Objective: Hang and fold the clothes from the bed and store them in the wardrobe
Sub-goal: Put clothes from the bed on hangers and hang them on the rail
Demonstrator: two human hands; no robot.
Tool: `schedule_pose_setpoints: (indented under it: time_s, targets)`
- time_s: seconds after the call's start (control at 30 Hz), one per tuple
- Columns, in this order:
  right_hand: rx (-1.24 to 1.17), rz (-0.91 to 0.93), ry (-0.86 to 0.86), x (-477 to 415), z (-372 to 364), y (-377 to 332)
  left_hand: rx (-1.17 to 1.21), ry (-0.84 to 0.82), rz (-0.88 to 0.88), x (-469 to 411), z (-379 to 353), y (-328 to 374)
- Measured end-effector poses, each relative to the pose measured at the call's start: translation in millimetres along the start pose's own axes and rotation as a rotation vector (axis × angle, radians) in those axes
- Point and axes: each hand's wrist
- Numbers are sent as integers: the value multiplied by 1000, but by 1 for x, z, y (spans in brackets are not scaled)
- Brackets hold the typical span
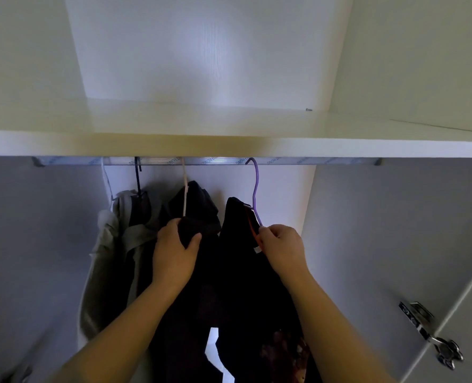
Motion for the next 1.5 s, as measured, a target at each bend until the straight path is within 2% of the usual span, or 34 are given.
schedule_pose_setpoints:
  time_s: [0.33,0.9,1.2,1.5]
  targets:
    - [37,121,-5,-38,-30,-32,1,-16,15,13,8,-8]
    - [110,114,-33,-49,-64,-22,6,-41,25,17,15,-10]
    - [218,177,-168,-50,-54,-16,2,-34,33,19,19,-11]
    - [-44,250,-40,1,-15,-2,78,58,50,41,17,10]
Point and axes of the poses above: each hand's wrist, its own x-axis away from the middle knuckle, its own z-axis out of the back of the hand, y = z × x, and after that the axes turned 13 degrees about z, right-handed
